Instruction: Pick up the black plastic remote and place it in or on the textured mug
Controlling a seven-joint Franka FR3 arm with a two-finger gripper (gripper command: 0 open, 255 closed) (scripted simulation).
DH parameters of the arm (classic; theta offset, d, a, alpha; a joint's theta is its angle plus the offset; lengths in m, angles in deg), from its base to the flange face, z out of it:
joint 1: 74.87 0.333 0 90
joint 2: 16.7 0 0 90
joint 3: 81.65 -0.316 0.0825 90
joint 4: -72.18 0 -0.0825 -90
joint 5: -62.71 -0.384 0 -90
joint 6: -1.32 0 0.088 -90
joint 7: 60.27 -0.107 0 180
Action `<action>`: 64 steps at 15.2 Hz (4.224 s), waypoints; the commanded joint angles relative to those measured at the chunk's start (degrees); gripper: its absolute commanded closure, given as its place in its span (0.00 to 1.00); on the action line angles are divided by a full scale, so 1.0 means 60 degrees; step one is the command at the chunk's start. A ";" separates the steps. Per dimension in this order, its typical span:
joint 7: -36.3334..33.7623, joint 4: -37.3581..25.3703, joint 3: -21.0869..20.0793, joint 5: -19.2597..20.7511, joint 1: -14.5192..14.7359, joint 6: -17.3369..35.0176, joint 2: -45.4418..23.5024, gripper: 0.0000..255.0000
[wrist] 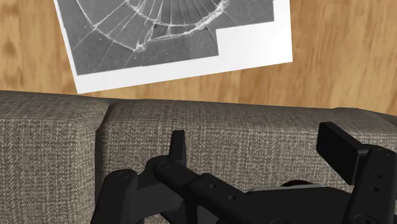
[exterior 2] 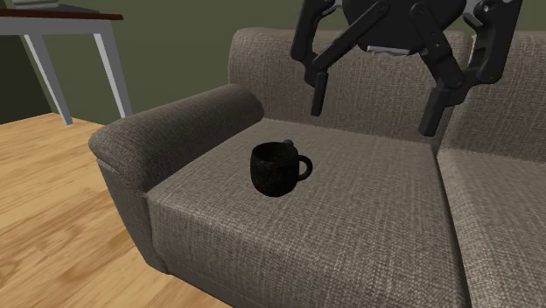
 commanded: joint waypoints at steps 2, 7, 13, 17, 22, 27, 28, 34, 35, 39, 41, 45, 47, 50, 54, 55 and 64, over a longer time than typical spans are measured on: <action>-0.0110 -0.0044 -0.0104 -0.0083 0.0029 0.0259 -0.0312 0.00; -0.0643 -0.0464 -0.0589 -0.0412 0.0159 0.1462 -0.1976 0.00; -0.1276 -0.1397 -0.1082 -0.0594 0.0276 0.2639 -0.4131 0.00; -0.1712 -0.2267 -0.1351 -0.0579 0.0342 0.3224 -0.5620 0.00; -0.2278 -0.3634 -0.1600 -0.0416 0.0451 0.3703 -0.7518 0.00; -0.2835 -0.5336 -0.1727 -0.0144 0.0635 0.3876 -0.9461 0.00; -0.2942 -0.5723 -0.1738 -0.0083 0.0682 0.3872 -0.9857 0.00; -0.3514 -0.8468 -0.1713 0.0271 0.1038 0.3528 -1.2352 0.00; -0.3597 -0.9019 -0.1698 0.0325 0.1108 0.3409 -1.2800 0.00; -0.3847 -1.1198 -0.1628 0.0489 0.1369 0.2825 -1.4445 0.00; -0.3843 -1.0926 -0.1628 0.0485 0.1372 0.3087 -1.4435 0.00; -0.3839 -1.0437 -0.1629 0.0483 0.1382 0.3592 -1.4450 0.00; -0.3838 -1.0258 -0.1629 0.0483 0.1387 0.3786 -1.4464 0.00; -0.3838 -1.0262 -0.1629 0.0483 0.1387 0.3784 -1.4467 0.00; -0.3838 -1.0264 -0.1629 0.0483 0.1387 0.3783 -1.4467 0.00; -0.3838 -1.0264 -0.1629 0.0483 0.1387 0.3783 -1.4467 1.00; -0.3838 -1.0262 -0.1630 0.0484 0.1386 0.3784 -1.4467 1.00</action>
